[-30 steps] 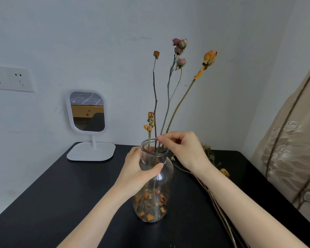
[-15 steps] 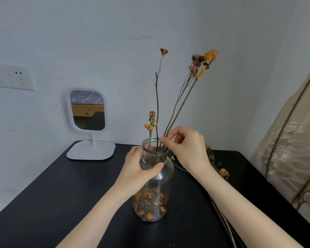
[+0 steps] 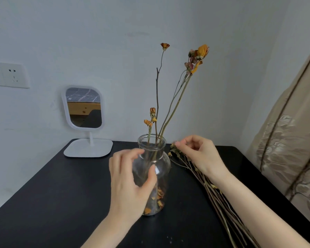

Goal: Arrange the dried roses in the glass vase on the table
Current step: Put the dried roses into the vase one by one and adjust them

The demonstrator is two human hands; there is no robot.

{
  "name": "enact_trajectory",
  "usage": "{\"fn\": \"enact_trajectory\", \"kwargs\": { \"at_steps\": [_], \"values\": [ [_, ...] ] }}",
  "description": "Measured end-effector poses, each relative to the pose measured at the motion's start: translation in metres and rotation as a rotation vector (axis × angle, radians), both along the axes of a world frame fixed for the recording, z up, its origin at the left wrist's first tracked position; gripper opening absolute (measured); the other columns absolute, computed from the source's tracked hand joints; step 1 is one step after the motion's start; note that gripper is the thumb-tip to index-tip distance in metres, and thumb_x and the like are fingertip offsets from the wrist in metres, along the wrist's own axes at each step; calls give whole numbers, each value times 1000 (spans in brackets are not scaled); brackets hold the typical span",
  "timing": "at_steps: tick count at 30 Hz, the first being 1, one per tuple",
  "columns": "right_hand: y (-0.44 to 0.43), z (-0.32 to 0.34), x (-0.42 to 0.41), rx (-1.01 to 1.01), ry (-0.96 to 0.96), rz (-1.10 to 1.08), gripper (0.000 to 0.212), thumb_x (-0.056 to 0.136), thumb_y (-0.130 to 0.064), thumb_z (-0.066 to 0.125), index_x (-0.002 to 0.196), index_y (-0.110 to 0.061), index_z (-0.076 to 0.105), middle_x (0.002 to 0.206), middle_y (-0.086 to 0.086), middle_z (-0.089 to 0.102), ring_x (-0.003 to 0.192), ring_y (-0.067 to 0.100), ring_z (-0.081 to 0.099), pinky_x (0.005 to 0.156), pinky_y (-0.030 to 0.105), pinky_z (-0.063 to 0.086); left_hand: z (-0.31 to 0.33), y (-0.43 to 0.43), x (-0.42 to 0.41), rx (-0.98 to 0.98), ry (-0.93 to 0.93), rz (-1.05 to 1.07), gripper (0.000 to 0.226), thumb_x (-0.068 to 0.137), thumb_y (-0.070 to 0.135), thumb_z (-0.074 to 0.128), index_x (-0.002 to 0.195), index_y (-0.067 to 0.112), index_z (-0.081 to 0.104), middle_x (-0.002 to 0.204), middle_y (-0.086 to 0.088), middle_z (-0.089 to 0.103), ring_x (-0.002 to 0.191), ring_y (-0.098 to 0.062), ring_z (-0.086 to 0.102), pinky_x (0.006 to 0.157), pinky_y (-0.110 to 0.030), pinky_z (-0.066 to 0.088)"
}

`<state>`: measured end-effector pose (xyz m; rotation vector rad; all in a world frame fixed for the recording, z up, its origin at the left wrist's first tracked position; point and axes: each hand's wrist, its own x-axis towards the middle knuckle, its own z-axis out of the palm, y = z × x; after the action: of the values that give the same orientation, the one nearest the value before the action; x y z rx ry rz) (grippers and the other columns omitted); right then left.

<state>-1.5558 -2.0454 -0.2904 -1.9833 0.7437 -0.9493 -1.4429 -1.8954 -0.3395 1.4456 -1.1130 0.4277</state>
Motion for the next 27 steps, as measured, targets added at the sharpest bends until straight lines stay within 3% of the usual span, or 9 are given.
{"fn": "enact_trajectory", "kwargs": {
  "at_steps": [2, 7, 10, 13, 16, 19, 23, 25, 27],
  "values": [
    [-11, -11, -15, 48, 69, -32, 15, 82, -33, 67, 76, -19, 65, 60, -5, 54, 54, 5, 46, 58, 22, 40, -4, 3, -15, 1, -165, -44, 24, 78, 30, 55, 102, 27, 51, 99, 14, 45, 93, -1, 41, 86, -8, 35],
    [-45, -39, -58, 154, 313, -137, 6, 86, -26, 63, 85, -19, 65, 65, -3, 60, 50, 5, 48, 47, 18, 37, -20, -16, -53, 260, -315, -303, 19, 83, 31, 49, 101, 29, 54, 89, 22, 41, 82, 3, 45, 71, -8, 39],
    [-63, -52, -82, 191, 387, -216, 3, 86, -21, 62, 86, -19, 65, 66, -3, 61, 53, 6, 51, 50, 18, 38, -34, -49, -69, 549, -181, -377, 18, 86, 42, 43, 102, 37, 48, 85, 23, 39, 79, 5, 44, 61, -10, 37],
    [-76, -61, -101, 204, 442, -260, 3, 86, -19, 61, 88, -19, 64, 67, -2, 64, 57, 6, 53, 54, 19, 39, -48, -89, -76, 733, 126, -394, 7, 89, 36, 50, 92, 31, 54, 77, 13, 49, 69, -4, 50, 71, -25, 47],
    [-84, -69, -109, 176, 502, -255, 2, 87, -20, 61, 88, -20, 63, 65, -4, 64, 55, 3, 53, 51, 17, 38, -60, -119, -76, 827, 359, -360, 13, 91, 36, 51, 88, 25, 57, 74, 6, 59, 76, -14, 59, 80, -36, 51],
    [-88, -74, -108, 88, 577, -220, 6, 86, -24, 63, 89, -19, 65, 59, -7, 62, 52, 0, 54, 49, 13, 34, -63, -138, -78, 904, 393, -292, 25, 91, 42, 51, 83, 20, 60, 80, 0, 64, 84, -21, 63, 78, -34, 50],
    [-91, -78, -95, 16, 679, -173, 9, 84, -28, 66, 81, -20, 63, 60, -8, 57, 57, 4, 54, 54, 17, 41, -63, -156, -81, 965, 400, -255, 46, 88, 43, 55, 50, 20, 42, 53, 4, 44, 80, -28, 63, 61, -29, 41],
    [-93, -80, -87, -6, 745, -179, 11, 83, -30, 66, 81, -20, 63, 67, -7, 57, 64, 9, 56, 62, 24, 48, -65, -162, -81, 997, 424, -256, 48, 87, 40, 57, 48, 21, 39, 52, 5, 41, 67, -29, 60, 59, -28, 38],
    [-92, -82, -82, -25, 807, -200, 15, 83, -33, 66, 85, -19, 65, 76, -6, 59, 71, 12, 58, 65, 28, 49, -68, -166, -80, 1007, 462, -261, 45, 86, 37, 59, 48, 20, 42, 53, 5, 44, 53, -20, 49, 57, -26, 38]
  ]
}}
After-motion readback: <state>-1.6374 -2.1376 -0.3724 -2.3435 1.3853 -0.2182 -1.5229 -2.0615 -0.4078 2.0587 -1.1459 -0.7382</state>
